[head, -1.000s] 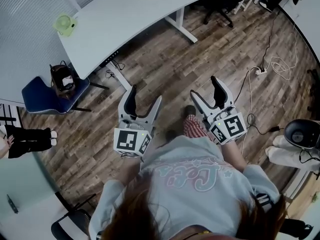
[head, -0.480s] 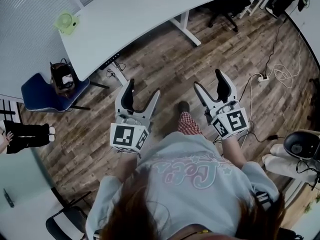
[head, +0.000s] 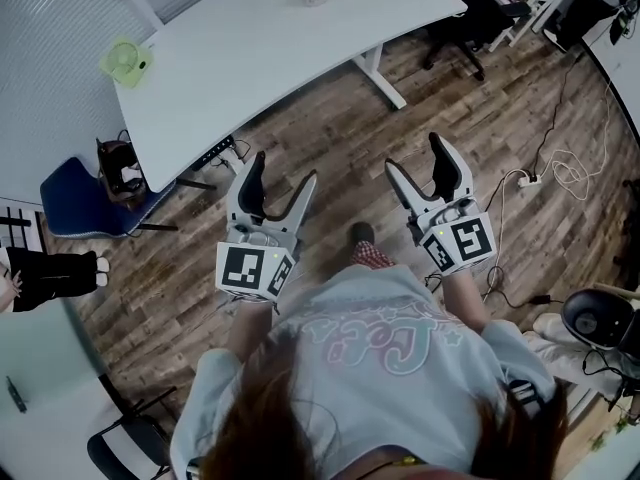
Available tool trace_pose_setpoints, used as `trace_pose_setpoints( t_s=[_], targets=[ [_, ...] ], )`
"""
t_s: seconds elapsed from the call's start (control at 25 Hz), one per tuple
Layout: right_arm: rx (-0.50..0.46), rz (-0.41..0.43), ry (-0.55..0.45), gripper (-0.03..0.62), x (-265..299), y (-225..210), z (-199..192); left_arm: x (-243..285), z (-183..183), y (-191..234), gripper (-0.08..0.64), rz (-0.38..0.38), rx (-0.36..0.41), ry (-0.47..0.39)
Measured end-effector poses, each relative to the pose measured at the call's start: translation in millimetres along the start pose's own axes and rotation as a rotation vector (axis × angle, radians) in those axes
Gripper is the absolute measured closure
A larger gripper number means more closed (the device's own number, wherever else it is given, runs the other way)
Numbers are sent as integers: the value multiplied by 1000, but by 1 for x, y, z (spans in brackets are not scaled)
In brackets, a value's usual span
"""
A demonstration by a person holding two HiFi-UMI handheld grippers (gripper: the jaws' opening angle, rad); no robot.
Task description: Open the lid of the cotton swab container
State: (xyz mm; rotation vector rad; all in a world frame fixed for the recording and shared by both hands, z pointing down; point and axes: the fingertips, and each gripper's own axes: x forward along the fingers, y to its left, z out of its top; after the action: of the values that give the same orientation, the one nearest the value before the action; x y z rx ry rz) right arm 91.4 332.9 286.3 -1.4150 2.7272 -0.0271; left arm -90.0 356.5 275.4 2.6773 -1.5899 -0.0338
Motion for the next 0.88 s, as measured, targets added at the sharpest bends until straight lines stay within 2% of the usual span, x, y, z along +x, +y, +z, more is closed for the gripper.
trace_pose_setpoints(
  t_s=[0.28,0.88],
  targets=[
    [0,50,-7,244,45,-38,9,49,9,22,241,55,2,-13],
    [-5,150,3,244,98,-110,6,137,8,24,239,120,19,-17]
  ],
)
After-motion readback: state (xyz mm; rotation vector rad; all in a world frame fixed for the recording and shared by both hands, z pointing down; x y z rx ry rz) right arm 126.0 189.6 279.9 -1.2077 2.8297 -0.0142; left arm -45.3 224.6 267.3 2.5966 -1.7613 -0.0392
